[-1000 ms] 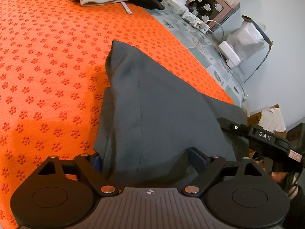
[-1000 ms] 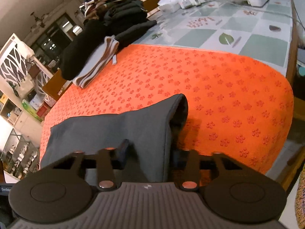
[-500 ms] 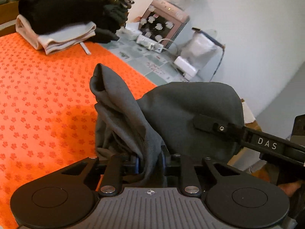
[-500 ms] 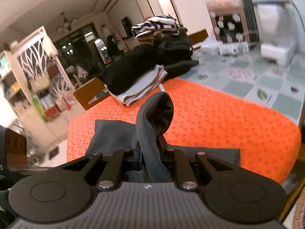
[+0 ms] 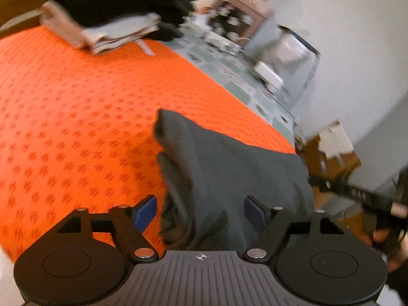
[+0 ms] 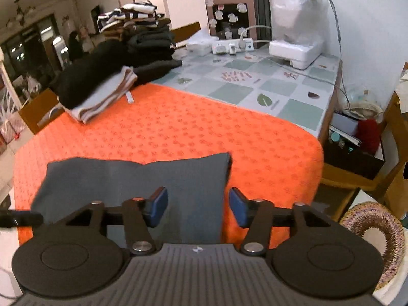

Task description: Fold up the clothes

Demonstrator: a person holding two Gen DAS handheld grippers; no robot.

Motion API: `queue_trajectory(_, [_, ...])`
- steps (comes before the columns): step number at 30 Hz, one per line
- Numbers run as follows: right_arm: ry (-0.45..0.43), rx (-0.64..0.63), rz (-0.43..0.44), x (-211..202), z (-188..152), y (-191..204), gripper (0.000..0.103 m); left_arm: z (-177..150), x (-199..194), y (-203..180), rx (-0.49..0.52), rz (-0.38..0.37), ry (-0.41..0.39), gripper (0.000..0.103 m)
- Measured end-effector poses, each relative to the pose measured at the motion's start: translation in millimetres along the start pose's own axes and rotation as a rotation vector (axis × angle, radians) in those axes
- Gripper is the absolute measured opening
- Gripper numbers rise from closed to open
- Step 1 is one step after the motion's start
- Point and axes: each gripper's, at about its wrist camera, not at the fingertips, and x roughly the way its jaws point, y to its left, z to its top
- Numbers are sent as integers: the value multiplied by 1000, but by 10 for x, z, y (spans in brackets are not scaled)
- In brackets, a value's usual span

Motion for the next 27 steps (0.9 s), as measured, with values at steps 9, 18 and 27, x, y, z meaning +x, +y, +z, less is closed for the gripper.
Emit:
queue_trajectory(9, [168,-36,101,237,-350,-382,63,-283,143,121,-201,120,-16,83])
queue_trajectory(18, [127,-127,209,216,18,-443,63,-449,153,36,-356,94,-51,85])
queue_trajectory(27, [99,-314,352,712,842,-372,75,-590,293,-70,-473,69,-48,85])
